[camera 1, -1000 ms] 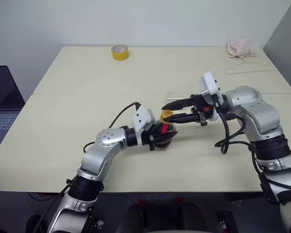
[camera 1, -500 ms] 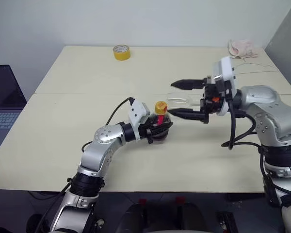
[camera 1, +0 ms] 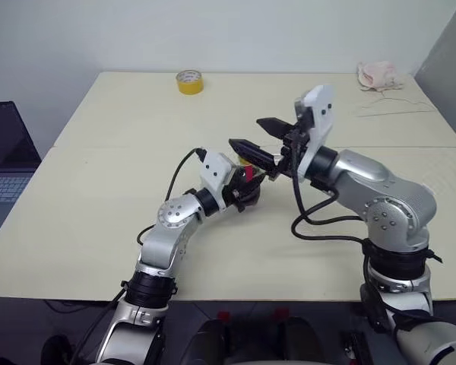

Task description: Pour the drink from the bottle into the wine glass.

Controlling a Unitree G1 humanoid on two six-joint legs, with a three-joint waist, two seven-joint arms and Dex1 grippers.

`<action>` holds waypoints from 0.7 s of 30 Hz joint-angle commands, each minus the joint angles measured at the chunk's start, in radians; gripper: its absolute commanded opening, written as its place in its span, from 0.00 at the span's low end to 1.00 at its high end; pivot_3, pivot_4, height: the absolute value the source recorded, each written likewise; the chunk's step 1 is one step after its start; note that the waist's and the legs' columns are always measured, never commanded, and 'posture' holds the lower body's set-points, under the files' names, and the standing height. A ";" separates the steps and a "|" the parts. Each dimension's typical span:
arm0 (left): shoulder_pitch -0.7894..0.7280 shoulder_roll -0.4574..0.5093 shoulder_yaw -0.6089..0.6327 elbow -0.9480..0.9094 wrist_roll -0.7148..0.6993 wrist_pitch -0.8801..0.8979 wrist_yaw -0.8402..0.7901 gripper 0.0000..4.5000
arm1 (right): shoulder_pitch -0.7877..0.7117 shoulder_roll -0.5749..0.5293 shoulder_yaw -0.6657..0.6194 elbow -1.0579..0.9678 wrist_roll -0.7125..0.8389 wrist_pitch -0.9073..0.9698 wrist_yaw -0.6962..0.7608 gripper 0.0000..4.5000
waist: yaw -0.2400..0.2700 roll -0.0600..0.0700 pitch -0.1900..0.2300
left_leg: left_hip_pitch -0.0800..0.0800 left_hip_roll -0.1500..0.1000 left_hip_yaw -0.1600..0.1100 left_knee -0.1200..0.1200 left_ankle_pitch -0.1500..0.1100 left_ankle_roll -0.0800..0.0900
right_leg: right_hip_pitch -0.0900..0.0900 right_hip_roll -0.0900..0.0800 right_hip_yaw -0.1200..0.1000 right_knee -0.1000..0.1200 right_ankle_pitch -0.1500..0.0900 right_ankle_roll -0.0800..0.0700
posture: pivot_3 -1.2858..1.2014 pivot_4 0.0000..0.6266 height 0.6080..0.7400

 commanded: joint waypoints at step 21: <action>-0.005 -0.003 -0.006 -0.040 -0.002 -0.035 0.001 0.33 | -0.039 0.084 0.086 0.043 -0.168 -0.006 -0.127 1.00 | -0.004 0.000 0.000 | 0.000 0.000 0.001 -0.001 0.000 0.000 | -0.002 0.001 0.001 0.001 0.000 0.000 | 0.52 0.24 1.00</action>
